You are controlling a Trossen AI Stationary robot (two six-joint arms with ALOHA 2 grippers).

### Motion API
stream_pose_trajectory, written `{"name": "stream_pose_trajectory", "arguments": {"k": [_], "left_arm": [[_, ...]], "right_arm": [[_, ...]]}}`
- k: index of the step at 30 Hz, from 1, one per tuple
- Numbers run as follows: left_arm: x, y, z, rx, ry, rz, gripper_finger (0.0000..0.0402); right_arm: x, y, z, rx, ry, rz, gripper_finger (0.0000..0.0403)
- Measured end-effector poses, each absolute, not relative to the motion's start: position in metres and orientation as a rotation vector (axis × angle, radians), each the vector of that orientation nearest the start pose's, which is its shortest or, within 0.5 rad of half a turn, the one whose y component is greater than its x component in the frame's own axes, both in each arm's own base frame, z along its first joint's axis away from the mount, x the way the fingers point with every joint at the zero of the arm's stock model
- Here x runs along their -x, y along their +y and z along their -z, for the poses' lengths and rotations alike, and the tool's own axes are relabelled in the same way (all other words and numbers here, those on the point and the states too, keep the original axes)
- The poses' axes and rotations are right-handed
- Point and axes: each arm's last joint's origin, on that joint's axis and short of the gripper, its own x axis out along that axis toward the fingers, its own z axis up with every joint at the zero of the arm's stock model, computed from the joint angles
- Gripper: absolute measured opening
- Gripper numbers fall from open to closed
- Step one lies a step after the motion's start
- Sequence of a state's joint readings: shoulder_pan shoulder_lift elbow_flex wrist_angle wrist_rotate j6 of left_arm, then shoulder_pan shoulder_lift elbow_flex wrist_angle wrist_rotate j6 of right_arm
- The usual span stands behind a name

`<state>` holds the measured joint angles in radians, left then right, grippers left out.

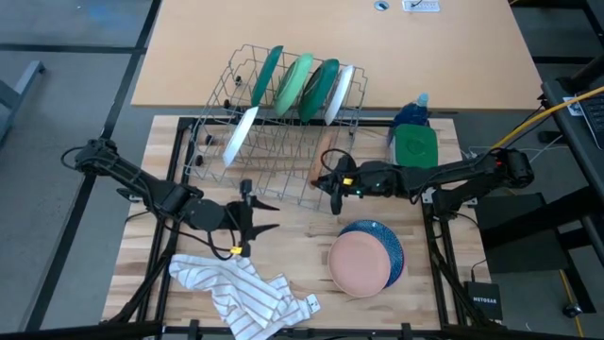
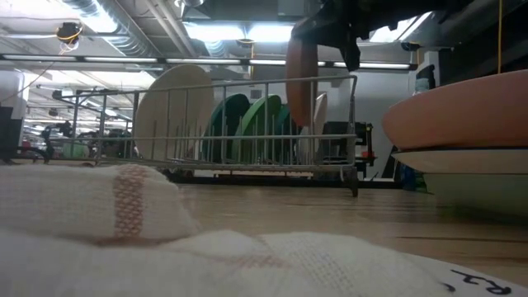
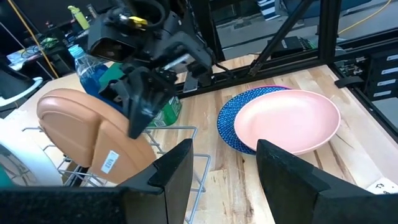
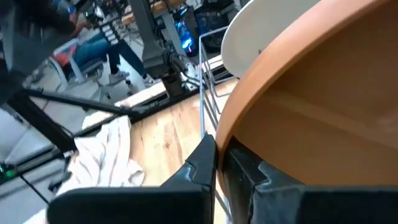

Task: Sort dishes
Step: Put the brown plate in the dish rack

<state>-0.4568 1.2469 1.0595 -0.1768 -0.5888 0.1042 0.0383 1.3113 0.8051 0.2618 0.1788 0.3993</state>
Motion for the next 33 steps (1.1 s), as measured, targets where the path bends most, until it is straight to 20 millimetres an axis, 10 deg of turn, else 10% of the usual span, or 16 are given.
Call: {"name": "stream_pose_trajectory", "arguments": {"k": [33], "left_arm": [[-0.254,-0.103,-0.334,-0.261,0.323,-0.131,0.0166]], "right_arm": [[-0.279,0.005,-0.244,-0.265,0.491,0.239,0.0021]]}}
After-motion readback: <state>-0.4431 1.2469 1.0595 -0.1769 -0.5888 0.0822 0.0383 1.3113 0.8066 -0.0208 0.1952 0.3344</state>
